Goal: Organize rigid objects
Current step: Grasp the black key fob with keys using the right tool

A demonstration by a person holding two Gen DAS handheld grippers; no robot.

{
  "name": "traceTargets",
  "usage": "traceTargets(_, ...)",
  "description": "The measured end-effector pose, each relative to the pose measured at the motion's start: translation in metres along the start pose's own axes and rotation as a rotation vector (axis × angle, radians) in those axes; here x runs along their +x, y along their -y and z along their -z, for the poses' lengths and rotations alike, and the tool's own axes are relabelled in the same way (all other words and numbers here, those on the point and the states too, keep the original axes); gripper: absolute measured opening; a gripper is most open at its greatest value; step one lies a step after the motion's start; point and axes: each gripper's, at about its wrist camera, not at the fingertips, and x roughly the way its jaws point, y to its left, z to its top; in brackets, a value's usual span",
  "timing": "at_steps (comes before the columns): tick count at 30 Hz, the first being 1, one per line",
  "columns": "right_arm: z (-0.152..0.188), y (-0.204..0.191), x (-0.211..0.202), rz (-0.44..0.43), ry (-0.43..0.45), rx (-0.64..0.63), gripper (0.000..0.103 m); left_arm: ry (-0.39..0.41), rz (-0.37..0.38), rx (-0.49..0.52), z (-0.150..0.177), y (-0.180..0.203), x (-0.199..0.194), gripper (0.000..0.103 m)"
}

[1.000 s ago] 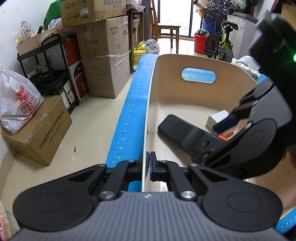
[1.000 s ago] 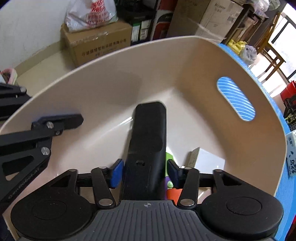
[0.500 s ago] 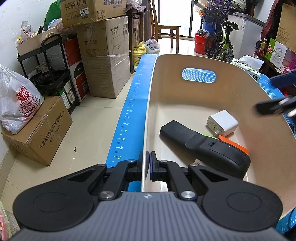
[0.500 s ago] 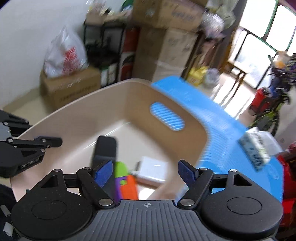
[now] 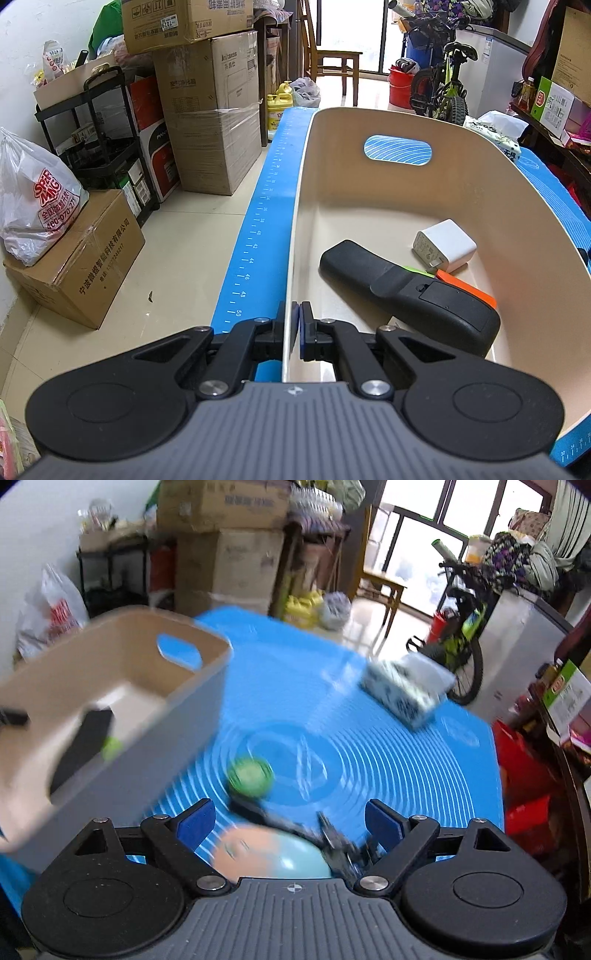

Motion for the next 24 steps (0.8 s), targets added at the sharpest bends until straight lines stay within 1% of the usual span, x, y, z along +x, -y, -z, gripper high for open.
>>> traceTargets(2, 0.013, 0.004, 0.009, -0.017, -0.016, -0.014, 0.089, -0.001, 0.001, -0.001, 0.000, 0.000, 0.000, 0.005)
traceTargets(5, 0.027, 0.005, 0.025, -0.083, -0.062, -0.024, 0.088, -0.001, 0.000, -0.002, 0.001, 0.001, 0.001, 0.005)
traceTargets(6, 0.033, 0.004, 0.028, -0.099, -0.072, -0.031, 0.086, -0.001, 0.000, -0.002, 0.001, 0.001, 0.001, 0.005)
traceTargets(9, 0.043, 0.006, 0.037, -0.107, -0.092, -0.052, 0.084, -0.001, 0.001, -0.002, 0.000, 0.001, 0.001, 0.005)
traceTargets(13, 0.054, 0.012, 0.041, -0.096, -0.110, -0.023, 0.084, -0.001, 0.001, -0.002, 0.000, 0.001, 0.001, 0.005)
traceTargets(17, 0.058, 0.029, 0.042, -0.067, -0.096, 0.031, 0.084, -0.001, 0.001, -0.002, 0.000, 0.001, 0.001, 0.005)
traceTargets(20, 0.059, 0.045, 0.044, -0.028, -0.076, 0.084, 0.083, -0.001, 0.000, -0.002, 0.000, 0.001, 0.001, 0.006)
traceTargets(24, 0.062, 0.065, 0.056, 0.035, -0.073, 0.132, 0.081, -0.001, 0.000, -0.001, 0.000, 0.001, 0.001, 0.006)
